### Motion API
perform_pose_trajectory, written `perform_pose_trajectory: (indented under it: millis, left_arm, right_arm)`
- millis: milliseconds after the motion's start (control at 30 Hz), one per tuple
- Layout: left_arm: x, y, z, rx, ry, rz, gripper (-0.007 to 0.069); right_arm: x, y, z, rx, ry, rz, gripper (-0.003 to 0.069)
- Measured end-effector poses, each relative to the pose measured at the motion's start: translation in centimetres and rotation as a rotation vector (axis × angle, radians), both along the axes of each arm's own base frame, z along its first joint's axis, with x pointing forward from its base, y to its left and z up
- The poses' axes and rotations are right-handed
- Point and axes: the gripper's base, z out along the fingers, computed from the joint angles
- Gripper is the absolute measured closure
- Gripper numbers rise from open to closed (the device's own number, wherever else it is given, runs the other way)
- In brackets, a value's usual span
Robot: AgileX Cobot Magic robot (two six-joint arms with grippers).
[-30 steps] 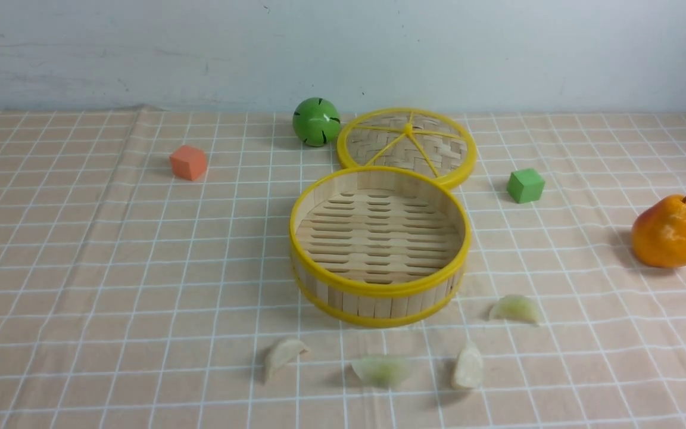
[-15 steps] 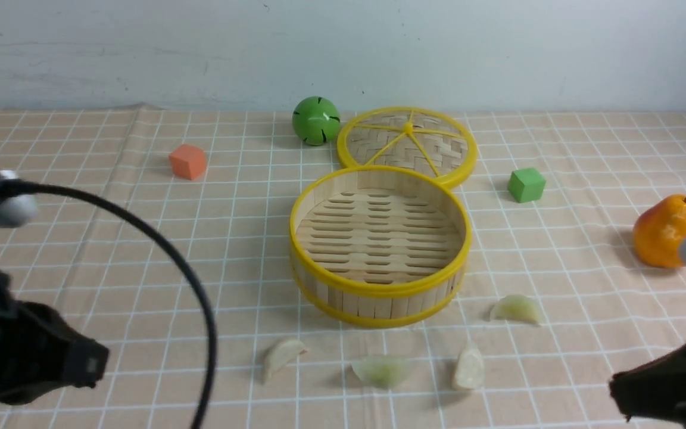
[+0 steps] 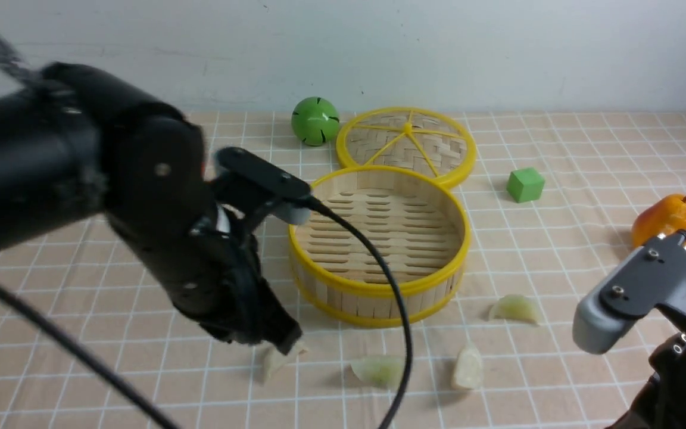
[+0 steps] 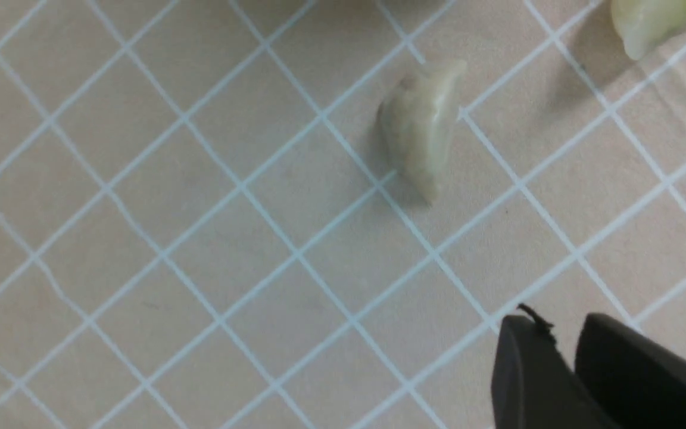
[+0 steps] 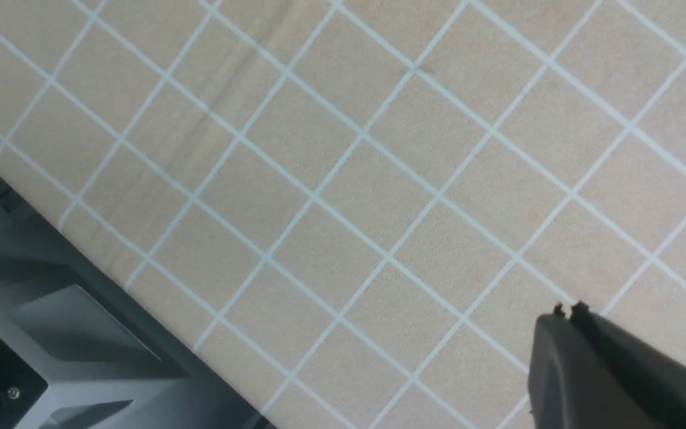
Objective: Put the dumplings into the steamer on the table with the brown tablecloth.
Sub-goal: 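Reach for and grasp a dumpling on the table with the left gripper, then place the dumpling into the bamboo steamer basket with the left gripper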
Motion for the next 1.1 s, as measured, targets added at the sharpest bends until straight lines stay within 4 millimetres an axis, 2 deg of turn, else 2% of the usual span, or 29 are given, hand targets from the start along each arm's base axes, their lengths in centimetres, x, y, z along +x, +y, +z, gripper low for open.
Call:
perform_pose_trajectory:
  millis: [33,67,100,133,200,267,333,367,500,600,667,700,733,867,967,1000,1033,1067,1100]
  left_arm:
    - [0.4,-0.4,-0.5,0.009,0.009,-0.005,0.0452]
    - [1.3,-1.2,-2.0,0.033,0.035,-0.010,0.0375]
    - [1.4,-1.3,-1.8,0.027,0.029,-0.010,0.0352]
    - [2.3,-1.9,-3.0,0.042,0.044,-0.012,0.0276]
    - [3.5,-2.7,-4.9,0.061,0.061,0.000,0.0186]
    - [4.3,-3.2,-6.2,0.076,0.064,0.016,0.0131]
    - [4.8,-3.4,-7.0,0.086,0.064,0.025,0.0113]
    - [5.3,-3.6,-8.1,0.104,0.060,0.040,0.0101]
    - [6.1,-3.6,-10.2,0.158,0.054,0.063,0.0130]
    - [6.2,-3.6,-10.5,0.156,0.054,0.079,0.0195]
    - [6.2,-3.7,-10.6,0.143,0.060,0.089,0.0337]
    - [6.2,-3.8,-10.7,0.143,0.062,0.089,0.0351]
    - [6.2,-3.8,-10.6,0.137,0.067,0.094,0.0399]
    - [6.5,-4.2,-9.6,0.125,0.075,0.110,0.0385]
    - [7.3,-4.9,-6.4,0.071,0.046,0.133,0.0385]
    - [7.6,-5.2,-4.5,0.036,0.015,0.138,0.0385]
    - [7.8,-5.4,-3.9,0.024,0.003,0.140,0.0385]
    - [8.2,-5.8,-1.5,-0.029,-0.044,0.144,0.0385]
    - [8.5,-6.0,-0.3,-0.059,-0.072,0.145,0.0385]
  right_arm:
    - [0.0,0.0,0.0,0.001,-0.002,-0.001,0.0657]
    - [0.0,0.0,0.0,0.002,-0.003,-0.002,0.0656]
    - [0.0,0.0,0.0,0.002,-0.003,-0.002,0.0655]
    - [0.0,0.0,0.0,0.002,-0.003,-0.001,0.0655]
    - [0.0,0.0,0.0,0.004,-0.002,-0.001,0.0652]
    - [0.0,0.0,0.0,0.005,-0.001,-0.001,0.0650]
    - [0.0,0.0,0.0,0.005,-0.001,-0.001,0.0649]
    - [0.0,0.0,0.0,0.005,-0.001,-0.001,0.0648]
    - [0.0,0.1,0.0,0.006,0.000,-0.002,0.0644]
    - [0.0,0.1,0.0,0.008,-0.001,-0.003,0.0641]
    - [0.1,0.1,0.0,0.012,-0.006,-0.004,0.0638]
    - [0.1,0.1,0.1,0.012,-0.006,-0.005,0.0638]
    - [0.1,0.1,0.1,0.013,-0.009,-0.005,0.0638]
    - [0.2,0.1,0.1,0.018,-0.018,-0.007,0.0636]
    - [0.2,0.2,0.1,0.020,-0.021,-0.008,0.0633]
    - [0.2,0.2,0.1,0.020,-0.022,-0.009,0.0631]
    - [0.2,0.2,0.1,0.020,-0.022,-0.009,0.0630]
    - [0.2,0.2,0.1,0.020,-0.022,-0.009,0.0627]
    - [0.2,0.2,0.1,0.020,-0.022,-0.009,0.0627]
